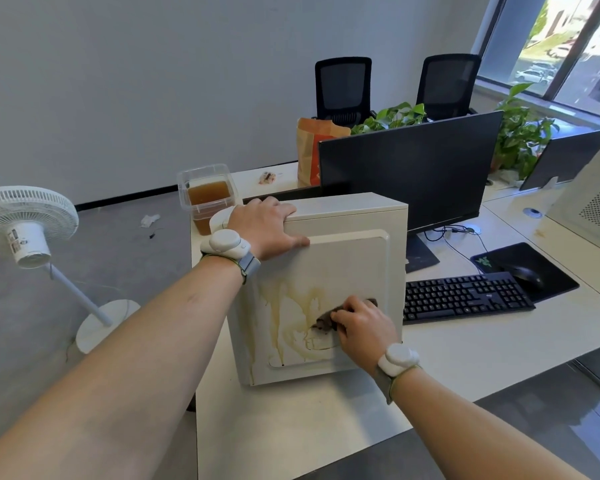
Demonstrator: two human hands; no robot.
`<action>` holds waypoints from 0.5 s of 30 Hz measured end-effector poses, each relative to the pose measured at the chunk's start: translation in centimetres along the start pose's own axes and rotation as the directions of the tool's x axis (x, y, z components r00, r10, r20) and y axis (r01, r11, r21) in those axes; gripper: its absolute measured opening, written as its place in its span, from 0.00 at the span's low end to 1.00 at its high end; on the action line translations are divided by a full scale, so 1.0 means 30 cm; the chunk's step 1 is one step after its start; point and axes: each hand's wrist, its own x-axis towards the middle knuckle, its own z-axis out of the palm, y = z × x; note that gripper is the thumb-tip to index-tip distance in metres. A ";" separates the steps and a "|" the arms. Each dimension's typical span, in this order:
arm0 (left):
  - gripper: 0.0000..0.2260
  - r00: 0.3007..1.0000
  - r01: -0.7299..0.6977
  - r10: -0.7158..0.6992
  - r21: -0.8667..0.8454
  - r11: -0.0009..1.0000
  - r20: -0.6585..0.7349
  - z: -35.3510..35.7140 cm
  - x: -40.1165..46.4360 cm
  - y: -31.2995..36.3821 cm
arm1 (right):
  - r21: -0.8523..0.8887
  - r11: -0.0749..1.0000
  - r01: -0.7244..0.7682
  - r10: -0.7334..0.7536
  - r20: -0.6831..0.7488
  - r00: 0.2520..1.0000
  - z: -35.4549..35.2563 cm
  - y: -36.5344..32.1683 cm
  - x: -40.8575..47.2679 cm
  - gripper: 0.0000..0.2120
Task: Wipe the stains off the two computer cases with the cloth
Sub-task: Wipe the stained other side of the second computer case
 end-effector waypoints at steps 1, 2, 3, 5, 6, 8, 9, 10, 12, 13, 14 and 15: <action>0.37 1.000 0.000 0.000 0.000 1.000 -0.002 0.001 0.001 0.001 | 0.025 0.999 -0.030 0.031 -0.018 0.999 -0.020 -0.010 0.019 0.06; 0.37 1.000 0.001 -0.001 0.003 1.000 -0.002 0.000 0.003 0.002 | 0.062 0.997 -0.046 0.050 -0.065 0.997 -0.048 -0.028 0.048 0.06; 0.37 1.000 0.003 -0.003 0.006 1.000 -0.002 0.000 0.006 0.002 | 0.098 0.994 -0.045 0.058 -0.132 0.990 -0.078 -0.051 0.085 0.07; 0.38 1.000 0.010 -0.010 0.007 1.000 0.002 -0.005 0.008 0.001 | 0.121 0.993 -0.012 0.042 -0.250 0.967 -0.124 -0.095 0.165 0.08; 0.38 1.000 0.012 -0.012 0.004 1.000 0.007 -0.007 0.007 0.001 | 0.113 0.994 0.000 0.031 -0.272 0.962 -0.130 -0.111 0.196 0.09; 0.39 1.000 0.014 -0.014 0.003 1.000 0.013 -0.010 0.005 0.000 | 0.080 0.997 0.011 0.010 -0.251 0.968 -0.100 -0.118 0.215 0.08; 0.39 1.000 0.015 -0.015 0.000 1.000 0.012 -0.010 0.003 0.000 | 0.063 0.998 0.014 0.001 -0.228 0.974 -0.069 -0.109 0.199 0.06; 0.39 1.000 0.014 -0.013 -0.002 1.000 0.013 -0.011 0.000 -0.003 | 0.047 0.999 0.020 -0.010 -0.196 0.981 -0.032 -0.099 0.167 0.05; 0.39 1.000 0.010 -0.010 -0.009 1.000 0.008 -0.010 0.003 -0.002 | 0.012 0.999 0.047 -0.045 -0.110 0.993 0.030 -0.066 0.069 0.04; 0.38 1.000 0.011 -0.011 -0.012 1.000 0.010 -0.009 0.004 -0.001 | -0.007 0.998 0.069 -0.069 -0.056 0.996 0.057 -0.043 0.015 0.04; 0.38 1.000 0.014 -0.014 -0.015 1.000 0.011 -0.010 0.006 0.000 | -0.027 0.996 0.087 -0.087 0.010 0.996 0.075 -0.022 -0.032 0.05; 0.38 1.000 0.015 -0.015 -0.015 1.000 0.013 -0.012 0.007 0.000 | -0.043 0.995 0.088 -0.084 0.083 0.993 0.085 -0.004 -0.066 0.05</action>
